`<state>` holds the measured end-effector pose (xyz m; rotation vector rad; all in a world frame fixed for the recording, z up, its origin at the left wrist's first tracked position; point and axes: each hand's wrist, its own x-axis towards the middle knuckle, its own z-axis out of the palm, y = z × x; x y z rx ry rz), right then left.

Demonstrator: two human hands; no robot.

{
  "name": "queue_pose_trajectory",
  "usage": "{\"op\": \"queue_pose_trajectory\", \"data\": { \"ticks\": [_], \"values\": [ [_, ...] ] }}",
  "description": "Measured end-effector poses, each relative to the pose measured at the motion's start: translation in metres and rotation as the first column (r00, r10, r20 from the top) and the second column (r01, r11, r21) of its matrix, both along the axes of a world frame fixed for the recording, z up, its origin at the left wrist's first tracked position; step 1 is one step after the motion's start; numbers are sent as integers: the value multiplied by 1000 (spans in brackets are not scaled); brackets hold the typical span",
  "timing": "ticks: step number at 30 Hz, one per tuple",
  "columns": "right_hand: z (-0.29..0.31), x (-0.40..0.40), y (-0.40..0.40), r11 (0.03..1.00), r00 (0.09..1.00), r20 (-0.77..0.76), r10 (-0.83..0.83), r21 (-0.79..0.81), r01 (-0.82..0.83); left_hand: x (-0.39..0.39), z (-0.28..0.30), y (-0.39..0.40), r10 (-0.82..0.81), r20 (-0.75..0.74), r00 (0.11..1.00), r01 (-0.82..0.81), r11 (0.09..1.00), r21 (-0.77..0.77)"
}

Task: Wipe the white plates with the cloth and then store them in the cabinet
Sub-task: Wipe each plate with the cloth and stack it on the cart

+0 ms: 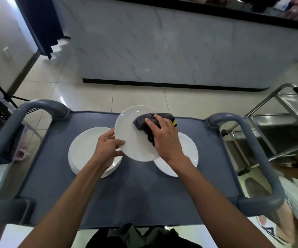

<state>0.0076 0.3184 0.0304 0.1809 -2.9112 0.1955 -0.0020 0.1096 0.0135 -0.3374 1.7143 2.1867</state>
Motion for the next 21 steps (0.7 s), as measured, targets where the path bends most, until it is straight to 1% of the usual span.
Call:
{"op": "queue_pose_trajectory", "data": {
  "ticks": [7, 13, 18, 21],
  "values": [
    [-15, 21, 22, 992, 997, 45, 67, -106, -62, 3, 6, 50, 108, -10, 994, -108, 994, 22],
    [-16, 34, 37, 955, 992, 6, 130, -271, -123, 5, 8, 79, 180, -39, 983, -179, 984, 28],
    [-16, 41, 66, 945, 979, -36, 202, -255, -204, 11, 8, 96, 217, -77, 973, -216, 976, 27],
    [-17, 39, 90, 949, 981, -22, 191, -250, -191, 14, 5, 105, 214, -91, 973, -213, 977, 18]
  ]
}}
